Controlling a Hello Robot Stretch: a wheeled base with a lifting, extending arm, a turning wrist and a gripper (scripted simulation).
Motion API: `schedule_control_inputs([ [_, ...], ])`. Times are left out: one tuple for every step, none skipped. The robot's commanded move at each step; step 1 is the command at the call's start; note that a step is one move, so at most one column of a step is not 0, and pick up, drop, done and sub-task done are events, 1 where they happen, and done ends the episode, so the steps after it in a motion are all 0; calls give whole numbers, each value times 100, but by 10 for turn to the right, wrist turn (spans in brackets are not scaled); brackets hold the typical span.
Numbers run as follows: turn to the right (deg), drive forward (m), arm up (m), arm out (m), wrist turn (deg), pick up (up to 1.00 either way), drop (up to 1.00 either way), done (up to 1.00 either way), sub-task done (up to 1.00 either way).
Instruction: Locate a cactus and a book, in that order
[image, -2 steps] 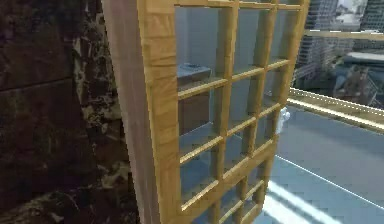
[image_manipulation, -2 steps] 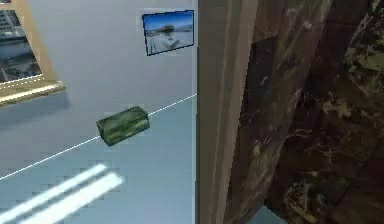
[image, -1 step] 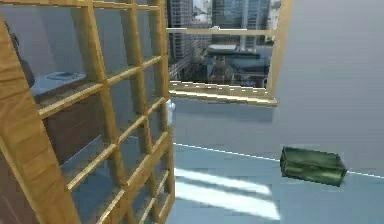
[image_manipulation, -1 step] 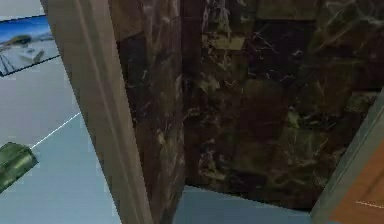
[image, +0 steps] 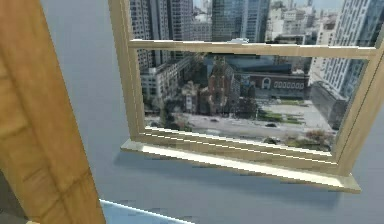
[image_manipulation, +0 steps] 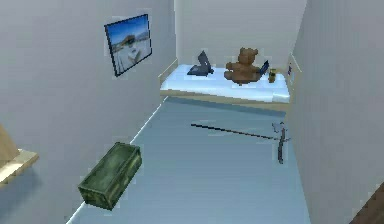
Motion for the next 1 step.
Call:
schedule_control_inputs([
  [90, 0, 0, 0, 0, 0, 0, 0, 0],
])
